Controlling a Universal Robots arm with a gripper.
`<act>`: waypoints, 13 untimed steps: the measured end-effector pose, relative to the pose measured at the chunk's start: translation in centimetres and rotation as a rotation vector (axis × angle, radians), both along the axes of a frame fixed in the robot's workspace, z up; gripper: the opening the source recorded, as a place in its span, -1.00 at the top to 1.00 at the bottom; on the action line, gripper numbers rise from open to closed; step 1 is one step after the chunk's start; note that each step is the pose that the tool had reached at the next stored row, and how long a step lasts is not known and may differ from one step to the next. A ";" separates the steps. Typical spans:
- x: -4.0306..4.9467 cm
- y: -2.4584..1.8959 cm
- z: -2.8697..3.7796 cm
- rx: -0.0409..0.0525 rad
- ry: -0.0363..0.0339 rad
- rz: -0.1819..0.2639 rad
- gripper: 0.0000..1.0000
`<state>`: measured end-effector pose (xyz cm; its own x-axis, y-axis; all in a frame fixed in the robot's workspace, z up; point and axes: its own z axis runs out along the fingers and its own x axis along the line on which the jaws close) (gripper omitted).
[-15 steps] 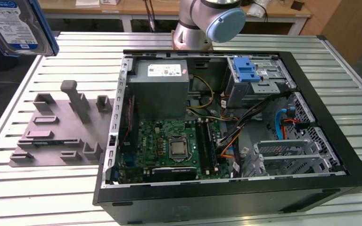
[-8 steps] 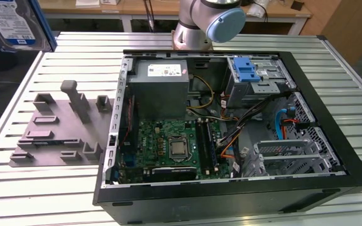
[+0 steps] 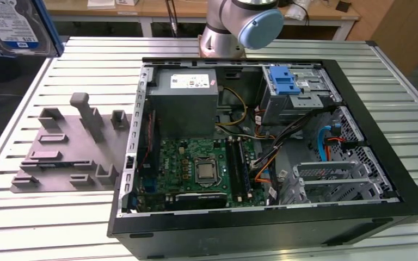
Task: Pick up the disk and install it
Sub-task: 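Pick up the disk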
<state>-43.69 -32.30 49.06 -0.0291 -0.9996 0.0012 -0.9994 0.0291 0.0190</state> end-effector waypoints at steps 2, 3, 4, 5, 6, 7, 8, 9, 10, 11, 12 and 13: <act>0.00 -0.25 0.02 -0.0006 -0.0001 0.000 0.27; 0.00 -0.39 0.02 -0.0008 -0.0002 0.000 0.27; 0.00 -0.54 0.03 -0.0009 -0.0002 0.000 0.27; 0.00 -0.69 0.03 -0.0009 -0.0002 0.000 0.27; 0.00 -0.87 0.03 -0.0010 -0.0001 0.000 0.27; 0.00 -1.06 0.04 -0.0010 -0.0002 0.000 0.27; 0.00 -1.29 0.05 -0.0010 -0.0001 0.000 0.27; 0.00 -1.52 0.05 -0.0010 -0.0001 0.000 0.27; 0.00 -1.72 0.05 -0.0010 -0.0002 0.000 0.27; 0.01 -1.90 0.06 -0.0011 -0.0001 0.000 0.27; 0.00 -2.07 0.06 -0.0011 -0.0001 0.000 0.27; 0.00 -2.24 0.06 -0.0011 -0.0001 0.000 0.27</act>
